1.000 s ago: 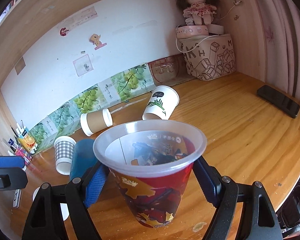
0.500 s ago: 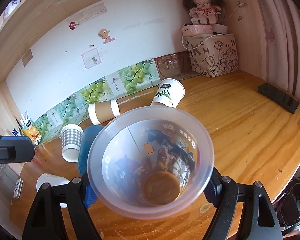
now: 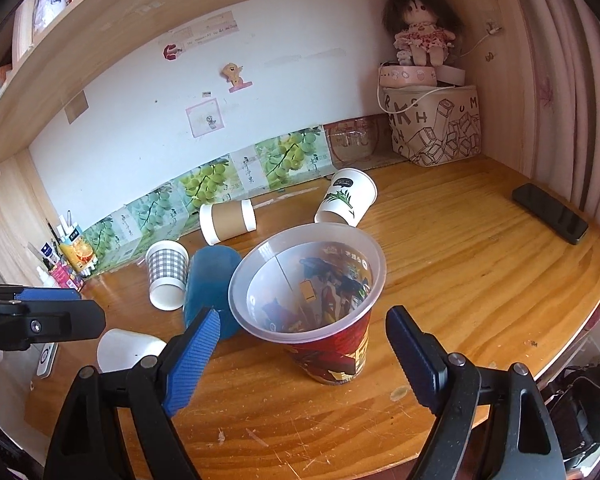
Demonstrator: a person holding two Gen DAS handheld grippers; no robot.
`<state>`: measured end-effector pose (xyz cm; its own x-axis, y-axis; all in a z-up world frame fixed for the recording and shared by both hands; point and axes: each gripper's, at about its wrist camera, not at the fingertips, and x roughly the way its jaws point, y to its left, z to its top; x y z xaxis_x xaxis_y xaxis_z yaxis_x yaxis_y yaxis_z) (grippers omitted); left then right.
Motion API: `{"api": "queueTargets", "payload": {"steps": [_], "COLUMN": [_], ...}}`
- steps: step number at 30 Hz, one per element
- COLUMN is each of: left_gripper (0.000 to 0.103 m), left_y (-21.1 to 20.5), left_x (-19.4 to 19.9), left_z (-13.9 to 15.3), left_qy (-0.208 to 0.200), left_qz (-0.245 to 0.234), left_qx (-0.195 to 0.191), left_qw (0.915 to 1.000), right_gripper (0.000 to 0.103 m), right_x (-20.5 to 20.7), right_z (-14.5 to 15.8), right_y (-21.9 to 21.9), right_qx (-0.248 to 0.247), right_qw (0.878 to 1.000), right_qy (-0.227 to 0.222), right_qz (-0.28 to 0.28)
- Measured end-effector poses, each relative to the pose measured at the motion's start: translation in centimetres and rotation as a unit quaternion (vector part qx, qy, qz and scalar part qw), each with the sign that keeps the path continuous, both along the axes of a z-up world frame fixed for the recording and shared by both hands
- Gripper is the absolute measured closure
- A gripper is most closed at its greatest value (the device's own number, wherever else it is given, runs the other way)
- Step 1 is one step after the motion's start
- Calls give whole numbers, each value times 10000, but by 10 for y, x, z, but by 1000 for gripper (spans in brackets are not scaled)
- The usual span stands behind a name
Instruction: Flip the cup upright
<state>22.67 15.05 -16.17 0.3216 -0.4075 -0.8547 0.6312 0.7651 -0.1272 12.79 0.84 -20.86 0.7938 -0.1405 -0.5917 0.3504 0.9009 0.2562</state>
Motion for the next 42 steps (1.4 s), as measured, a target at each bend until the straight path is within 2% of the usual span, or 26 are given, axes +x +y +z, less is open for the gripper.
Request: {"api": "queueTargets", "payload": {"steps": [4, 8, 14, 17, 22, 24, 26, 30, 31, 32, 33, 37, 42], "left_gripper": [16, 14, 14, 13, 13, 13, 13, 12, 10, 1, 0, 0, 0], "left_y": [7, 11, 22, 19, 9, 5, 1, -8, -10, -11, -11, -11, -9], "left_x": [-11, -29, -59, -74, -92, -101, -109, -128, -133, -138, -143, -158, -177], "left_z": [4, 8, 12, 20, 37, 47, 59, 87, 94, 99, 105, 120, 135], "left_qy": [126, -43, 140, 12, -117, -193, -221, -660, -785, -879, -971, -1233, -1666], "left_qz": [421, 879, 1588, 1846, 2171, 2244, 2281, 2393, 2423, 2458, 2498, 2752, 2982], "left_qx": [-180, 4, -42, -61, -188, -332, -528, -586, -590, -599, -637, -580, -476], "left_qw": [9989, 9961, 9872, 9828, 9759, 9737, 9719, 9669, 9652, 9635, 9613, 9517, 9386], "right_gripper": [17, 17, 17, 17, 17, 0, 0, 0, 0, 0, 0, 0, 0], "right_x": [-11, -26, -55, -66, -83, -91, -96, -107, -109, -112, -114, -128, -144], "right_z": [9, 26, 69, 84, 104, 113, 120, 139, 145, 150, 154, 173, 192], "right_y": [1, 0, 1, 0, -14, -22, -29, -43, -48, -50, -53, -61, -60], "right_qx": [-133, -235, -368, -595, -536, -437, -404, -313, -244, -171, -82, 161, -33], "right_qw": [9995, 9977, 9922, 9870, 9825, 9832, 9830, 9840, 9839, 9837, 9833, 9817, 9815], "right_qy": [124, 226, 193, 241, 271, 231, 177, 117, 93, 76, 52, -67, -328], "right_qz": [274, 594, 1174, 1474, 1763, 1758, 1782, 1750, 1766, 1786, 1818, 1896, 1885]}}
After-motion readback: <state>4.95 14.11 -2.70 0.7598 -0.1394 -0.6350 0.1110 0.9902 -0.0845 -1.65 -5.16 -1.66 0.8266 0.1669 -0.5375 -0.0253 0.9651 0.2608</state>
